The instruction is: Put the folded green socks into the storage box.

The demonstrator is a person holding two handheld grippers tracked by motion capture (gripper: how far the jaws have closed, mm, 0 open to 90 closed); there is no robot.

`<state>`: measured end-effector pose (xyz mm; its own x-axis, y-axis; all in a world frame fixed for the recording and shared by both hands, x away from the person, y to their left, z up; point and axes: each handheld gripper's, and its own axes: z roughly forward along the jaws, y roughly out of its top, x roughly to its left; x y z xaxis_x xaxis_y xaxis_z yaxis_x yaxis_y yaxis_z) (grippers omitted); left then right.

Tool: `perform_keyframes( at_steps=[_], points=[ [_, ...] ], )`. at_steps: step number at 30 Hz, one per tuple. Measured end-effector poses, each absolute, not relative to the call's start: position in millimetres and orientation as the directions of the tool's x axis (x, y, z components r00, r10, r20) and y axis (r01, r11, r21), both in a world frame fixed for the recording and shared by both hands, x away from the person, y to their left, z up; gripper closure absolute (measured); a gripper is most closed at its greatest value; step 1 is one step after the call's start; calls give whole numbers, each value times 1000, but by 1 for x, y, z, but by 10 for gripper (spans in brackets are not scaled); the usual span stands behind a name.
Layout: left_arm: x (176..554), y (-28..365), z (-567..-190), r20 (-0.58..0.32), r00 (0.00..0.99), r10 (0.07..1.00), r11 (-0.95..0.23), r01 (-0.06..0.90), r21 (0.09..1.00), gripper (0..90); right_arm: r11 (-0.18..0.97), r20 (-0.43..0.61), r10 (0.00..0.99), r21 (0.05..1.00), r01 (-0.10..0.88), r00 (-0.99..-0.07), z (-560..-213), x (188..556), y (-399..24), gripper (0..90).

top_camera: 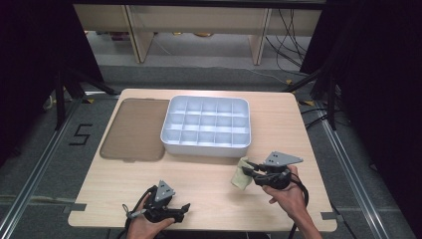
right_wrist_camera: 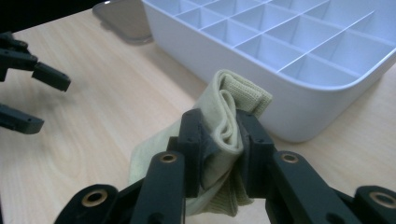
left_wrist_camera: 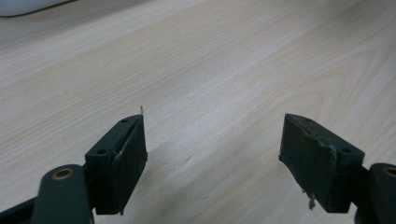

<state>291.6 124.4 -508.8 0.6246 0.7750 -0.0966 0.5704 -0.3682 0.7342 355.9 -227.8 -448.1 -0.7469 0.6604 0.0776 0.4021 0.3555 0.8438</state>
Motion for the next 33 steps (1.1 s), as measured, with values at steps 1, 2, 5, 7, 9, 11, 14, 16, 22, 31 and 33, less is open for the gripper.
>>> perform_keyframes(
  at_steps=[1,2,5,7,9,11,14,16,22,31,33],
  points=[
    [292,127,-507,-79,641,763,-403,569,717,223,350,68,674,848,399,-736,-446,357,-228,738],
    [292,127,-508,-88,630,771,-386,573,724,222,366,49,664,849,381,-746,-442,361,-229,738],
    [292,127,-508,-97,618,780,-360,571,738,222,351,42,674,861,369,-737,-435,366,-226,738],
    [292,127,-508,-96,617,781,-359,570,739,222,361,39,681,851,382,-731,-428,368,-225,738],
    [292,126,-508,-104,612,784,-351,575,739,222,387,-8,673,856,343,-740,-423,374,-226,738],
    [292,126,-509,-105,612,784,-352,577,737,223,387,-9,678,855,347,-735,-417,378,-225,738],
    [292,126,-509,-105,612,784,-353,578,736,222,389,-23,689,855,343,-724,-411,384,-225,738],
    [292,126,-509,-103,612,784,-354,577,736,222,391,-29,691,855,340,-723,-408,389,-224,738],
    [292,126,-510,-99,605,790,-347,575,741,222,393,-41,709,852,347,-704,-395,402,-222,738],
    [292,126,-509,-73,605,793,-367,569,736,222,406,-61,733,839,364,-678,-386,427,-220,738],
    [293,126,-509,-85,601,795,-356,575,737,222,415,-82,735,839,352,-673,-386,435,-219,738]
  ],
)
